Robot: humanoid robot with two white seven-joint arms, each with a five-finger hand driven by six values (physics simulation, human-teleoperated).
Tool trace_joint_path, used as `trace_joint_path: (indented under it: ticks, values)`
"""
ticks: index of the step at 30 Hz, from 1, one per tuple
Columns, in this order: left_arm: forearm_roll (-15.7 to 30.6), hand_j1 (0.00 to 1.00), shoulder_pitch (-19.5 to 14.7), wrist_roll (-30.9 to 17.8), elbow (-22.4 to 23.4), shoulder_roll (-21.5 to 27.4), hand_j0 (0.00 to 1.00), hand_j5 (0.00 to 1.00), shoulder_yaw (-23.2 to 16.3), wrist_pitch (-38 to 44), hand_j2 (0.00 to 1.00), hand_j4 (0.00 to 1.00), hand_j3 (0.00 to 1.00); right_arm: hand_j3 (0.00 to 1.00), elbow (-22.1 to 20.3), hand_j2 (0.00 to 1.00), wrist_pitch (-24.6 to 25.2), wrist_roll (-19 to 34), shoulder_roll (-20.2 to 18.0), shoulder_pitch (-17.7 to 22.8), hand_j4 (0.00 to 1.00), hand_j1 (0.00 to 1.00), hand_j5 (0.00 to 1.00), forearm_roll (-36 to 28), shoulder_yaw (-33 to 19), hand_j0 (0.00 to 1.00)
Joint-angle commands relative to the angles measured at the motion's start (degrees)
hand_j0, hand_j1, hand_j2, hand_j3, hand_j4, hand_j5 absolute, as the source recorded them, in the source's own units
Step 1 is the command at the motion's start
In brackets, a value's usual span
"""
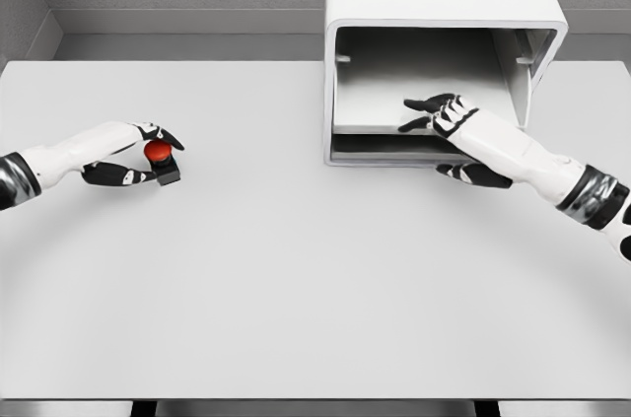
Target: Slide open multi-storey tabletop storage cabinets and put open load switch and slide close multi-storey tabletop storage cabinets
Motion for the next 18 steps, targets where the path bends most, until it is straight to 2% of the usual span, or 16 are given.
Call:
trace_joint_path:
  ticks: [1, 9, 13, 18]
  values:
    - [0.2, 0.67, 0.0, 0.0, -0.1, 0.1, 0.67, 0.67, 0.1, 0.1, 0.67, 0.67, 0.67, 0.87, -0.6, 0.87, -0.3, -1.2, -0.5, 0.1, 0.87, 0.87, 0.87, 3.0, -1.0, 0.87]
    - [0.1, 0.67, 0.1, 0.0, -0.7, 0.2, 0.67, 0.67, 0.4, 0.2, 0.67, 0.67, 0.67, 0.87, -0.9, 0.87, -0.3, -1.3, -1.4, 0.9, 0.87, 0.87, 0.87, 2.9, -1.2, 0.87]
    - [0.2, 0.63, 0.1, 0.0, -0.8, 0.2, 0.63, 0.63, 0.5, 0.2, 0.63, 0.63, 0.63, 0.87, -2.4, 0.87, -0.3, -1.3, -1.7, 2.9, 0.87, 0.87, 0.87, 2.9, -2.6, 0.87]
    - [0.2, 0.6, 0.1, 0.0, -0.8, 0.2, 0.6, 0.6, 0.6, 0.2, 0.6, 0.6, 0.6, 0.87, -2.5, 0.87, -0.3, -1.3, -1.8, 3.2, 0.87, 0.87, 0.87, 2.9, -2.6, 0.87]
